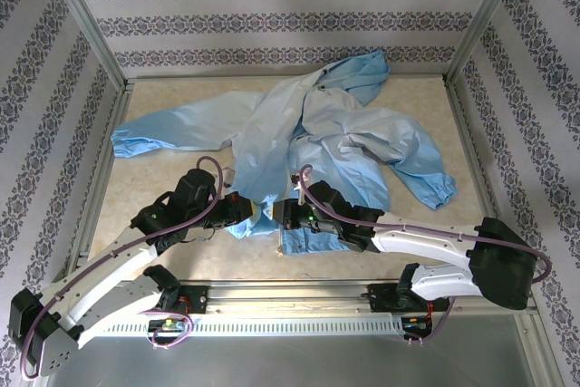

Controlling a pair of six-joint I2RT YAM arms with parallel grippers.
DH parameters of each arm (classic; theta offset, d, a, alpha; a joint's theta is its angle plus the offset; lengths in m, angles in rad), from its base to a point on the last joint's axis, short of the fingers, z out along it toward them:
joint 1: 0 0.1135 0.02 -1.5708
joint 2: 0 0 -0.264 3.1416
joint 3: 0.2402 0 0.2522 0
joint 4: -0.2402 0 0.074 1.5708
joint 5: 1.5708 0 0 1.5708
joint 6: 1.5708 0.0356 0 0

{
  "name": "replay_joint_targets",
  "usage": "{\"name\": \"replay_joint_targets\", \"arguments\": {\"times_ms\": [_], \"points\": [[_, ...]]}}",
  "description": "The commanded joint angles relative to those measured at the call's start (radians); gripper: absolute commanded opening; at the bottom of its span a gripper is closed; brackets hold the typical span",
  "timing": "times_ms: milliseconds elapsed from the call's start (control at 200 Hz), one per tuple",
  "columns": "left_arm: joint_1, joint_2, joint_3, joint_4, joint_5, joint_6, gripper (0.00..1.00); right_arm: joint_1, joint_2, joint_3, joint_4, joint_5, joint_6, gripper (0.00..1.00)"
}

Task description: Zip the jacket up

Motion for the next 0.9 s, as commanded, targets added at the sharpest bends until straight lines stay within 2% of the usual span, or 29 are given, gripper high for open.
{"name": "replay_joint_targets", "arguments": {"times_ms": [0, 65, 195, 245, 335, 385, 460, 580, 650, 764, 899], "points": [[0.008, -0.026, 0.036, 0.017, 0.024, 0.001, 0.0, 0.01, 0.003, -0.013, 0.073, -0.021, 0.006, 0.0], [0.012, -0.039, 0.041, -0.028, 0.012, 0.034, 0.03, 0.01, -0.015, -0.009, 0.057, -0.03, -0.004, 0.0], [0.034, -0.079, 0.074, -0.181, -0.041, 0.106, 0.33, -0.011, -0.058, 0.016, -0.021, -0.074, -0.02, 0.0], [0.048, -0.093, 0.107, -0.245, -0.065, 0.143, 0.42, -0.028, -0.063, 0.034, -0.057, -0.12, -0.023, 0.0], [0.065, -0.098, 0.186, -0.348, -0.105, 0.209, 0.47, -0.052, -0.059, 0.068, -0.11, -0.217, -0.029, 0.0], [0.066, -0.092, 0.225, -0.376, -0.108, 0.236, 0.46, -0.064, -0.053, 0.085, -0.134, -0.268, -0.03, 0.0], [0.066, -0.074, 0.258, -0.372, -0.068, 0.245, 0.32, -0.083, -0.048, 0.116, -0.173, -0.334, -0.035, 0.0], [0.05, -0.053, 0.222, -0.248, 0.065, 0.183, 0.15, -0.109, -0.05, 0.161, -0.222, -0.4, -0.043, 0.0], [-0.007, -0.053, 0.192, -0.193, 0.059, 0.151, 0.08, -0.126, -0.051, 0.181, -0.239, -0.436, -0.046, 0.0], [-0.101, -0.05, 0.14, -0.139, 0.023, 0.124, 0.05, -0.15, -0.046, 0.199, -0.245, -0.504, -0.045, 0.0], [-0.121, -0.061, 0.059, -0.066, 0.005, 0.084, 0.05, -0.178, -0.038, 0.219, -0.303, -0.566, -0.082, 0.0]]}}
